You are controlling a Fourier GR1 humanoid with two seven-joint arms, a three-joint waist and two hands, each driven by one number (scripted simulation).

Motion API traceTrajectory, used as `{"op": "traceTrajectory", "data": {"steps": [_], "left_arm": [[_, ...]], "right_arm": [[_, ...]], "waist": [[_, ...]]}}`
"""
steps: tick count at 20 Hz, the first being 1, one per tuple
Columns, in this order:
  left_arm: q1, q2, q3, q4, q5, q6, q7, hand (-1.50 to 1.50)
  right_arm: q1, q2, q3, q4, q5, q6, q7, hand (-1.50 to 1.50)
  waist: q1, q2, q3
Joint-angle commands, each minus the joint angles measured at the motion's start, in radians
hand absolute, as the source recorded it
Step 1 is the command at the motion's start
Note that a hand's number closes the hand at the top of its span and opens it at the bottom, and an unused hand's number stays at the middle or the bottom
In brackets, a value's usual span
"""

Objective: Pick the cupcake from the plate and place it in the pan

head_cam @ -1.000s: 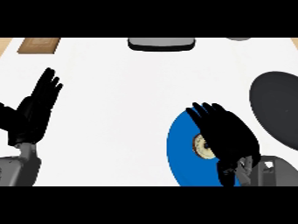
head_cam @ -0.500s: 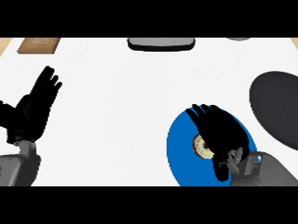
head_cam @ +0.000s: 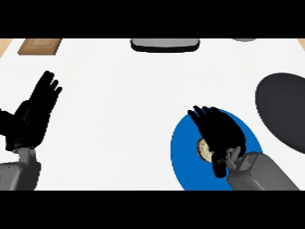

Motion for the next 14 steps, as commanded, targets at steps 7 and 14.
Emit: {"op": "traceTrajectory", "data": {"steps": [7, 14], "left_arm": [[0.009, -0.064, -0.036, -0.025, -0.061, 0.034, 0.006, 0.0], [0.007, -0.038, 0.032, 0.028, -0.037, -0.029, -0.043, 0.0]], "right_arm": [[-0.065, 0.082, 0.016, 0.289, 0.127, -0.163, -0.22, 1.5], [0.055, 0.031, -0.027, 0.167, 0.161, -0.157, -0.326, 1.5]], "waist": [[0.006, 0.001, 0.0], [-0.002, 0.0, 0.0]]}}
